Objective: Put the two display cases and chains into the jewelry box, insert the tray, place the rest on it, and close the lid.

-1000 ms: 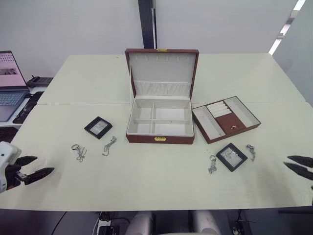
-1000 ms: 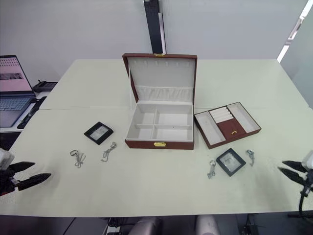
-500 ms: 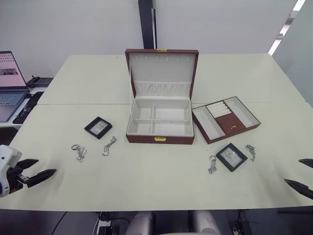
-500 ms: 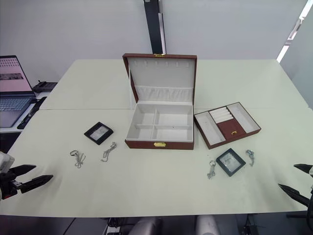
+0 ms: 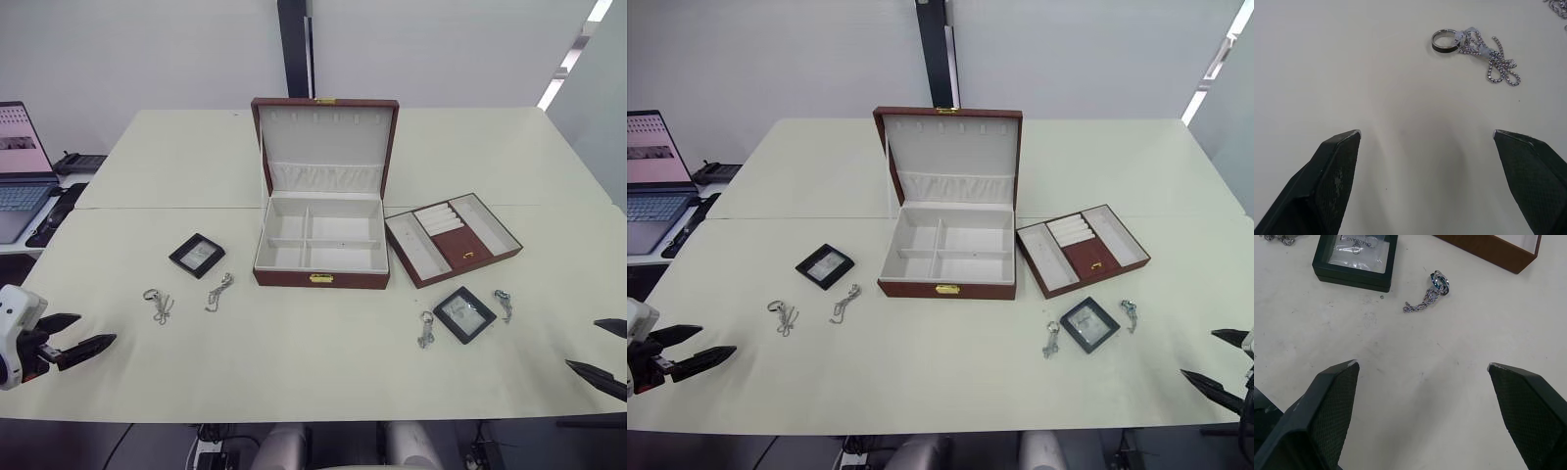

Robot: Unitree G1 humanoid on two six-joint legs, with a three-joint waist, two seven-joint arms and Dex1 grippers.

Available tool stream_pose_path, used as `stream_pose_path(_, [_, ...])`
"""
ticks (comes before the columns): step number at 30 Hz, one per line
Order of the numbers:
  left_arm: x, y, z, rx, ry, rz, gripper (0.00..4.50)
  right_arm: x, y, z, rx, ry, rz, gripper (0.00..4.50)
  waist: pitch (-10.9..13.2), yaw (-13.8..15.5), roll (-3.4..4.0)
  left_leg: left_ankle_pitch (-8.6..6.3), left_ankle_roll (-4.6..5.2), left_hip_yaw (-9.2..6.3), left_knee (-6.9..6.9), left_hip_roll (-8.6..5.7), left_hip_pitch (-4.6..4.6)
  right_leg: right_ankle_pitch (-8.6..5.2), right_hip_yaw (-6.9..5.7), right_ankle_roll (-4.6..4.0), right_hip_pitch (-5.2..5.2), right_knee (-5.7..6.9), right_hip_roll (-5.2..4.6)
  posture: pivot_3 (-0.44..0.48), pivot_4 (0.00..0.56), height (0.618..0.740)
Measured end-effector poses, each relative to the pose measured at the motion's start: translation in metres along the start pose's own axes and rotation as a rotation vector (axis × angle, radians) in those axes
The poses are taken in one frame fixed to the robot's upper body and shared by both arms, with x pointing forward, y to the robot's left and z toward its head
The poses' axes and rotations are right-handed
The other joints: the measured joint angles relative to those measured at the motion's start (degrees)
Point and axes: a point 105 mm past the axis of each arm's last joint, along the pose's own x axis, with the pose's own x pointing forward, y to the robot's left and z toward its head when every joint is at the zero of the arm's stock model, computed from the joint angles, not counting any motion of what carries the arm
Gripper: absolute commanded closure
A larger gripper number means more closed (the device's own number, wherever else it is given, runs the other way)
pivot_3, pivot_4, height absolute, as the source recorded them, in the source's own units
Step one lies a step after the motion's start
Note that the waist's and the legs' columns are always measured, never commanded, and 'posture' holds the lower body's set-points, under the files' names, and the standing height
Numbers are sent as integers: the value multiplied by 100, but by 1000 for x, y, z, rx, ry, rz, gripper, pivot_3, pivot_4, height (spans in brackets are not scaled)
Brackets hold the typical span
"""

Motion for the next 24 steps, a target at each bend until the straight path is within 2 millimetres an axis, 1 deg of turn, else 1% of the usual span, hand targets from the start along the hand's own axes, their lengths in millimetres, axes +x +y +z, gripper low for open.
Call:
stream_pose_path(8, [2,-3,3,-14,-15,-2,0,0,-5,7,-35,5,17,44,0,-1,0,-2,2,0,0,0,0,0,0,0,2,-5,0,0,150,740])
stream_pose_path(10, [-1,-2,2,-33,-26,11,0,0,-9,13,-53,-7,18,44,0,-11,0,-2,2,1,0,1,0,0,1,0,2,-5,0,0,150,740])
stream_pose_path(13, [-6,0,-1,-50,-25,34,0,2,-16,33,-84,-60,26,44,1,-17,2,-2,2,2,0,2,0,0,1,0,2,-6,0,0,150,740])
stream_pose_path(15, [-8,-1,-4,-71,-32,53,0,8,-16,54,-124,-103,71,44,3,-27,6,-2,3,5,0,4,1,1,4,0,2,-6,0,0,150,740])
stream_pose_path(16, [-8,-3,-6,-85,-40,58,0,14,-13,73,-162,-144,113,44,3,-31,7,-2,3,5,0,7,1,1,3,-1,1,-7,0,0,150,740])
stream_pose_path(17, [-8,-5,-7,-92,-45,60,0,18,-9,87,-191,-176,148,44,4,-25,9,-2,2,2,0,8,-1,1,-1,-1,0,-7,1,0,150,740])
stream_pose_path(19, [-10,-8,-11,-116,-51,70,0,28,5,118,-246,-257,233,44,5,-18,8,-2,2,-1,-1,11,-4,1,-4,-1,1,-11,1,0,150,740])
stream_pose_path(20, [-10,-11,-14,-129,-52,74,0,33,14,136,-271,-315,284,44,6,-23,8,-2,1,-1,0,12,-5,1,-4,-2,0,-15,0,0,150,740])
stream_pose_path(21, [-9,-13,-13,-133,-60,74,0,36,22,151,-294,-359,323,44,8,-10,9,-2,1,-4,1,10,-9,2,-7,-3,0,-15,-3,0,150,740])
stream_pose_path(24, [-11,-18,-13,-154,-76,88,0,45,40,183,-340,-437,425,44,11,14,0,-2,0,-6,2,5,-12,3,-9,-3,-1,-21,-8,0,150,740])
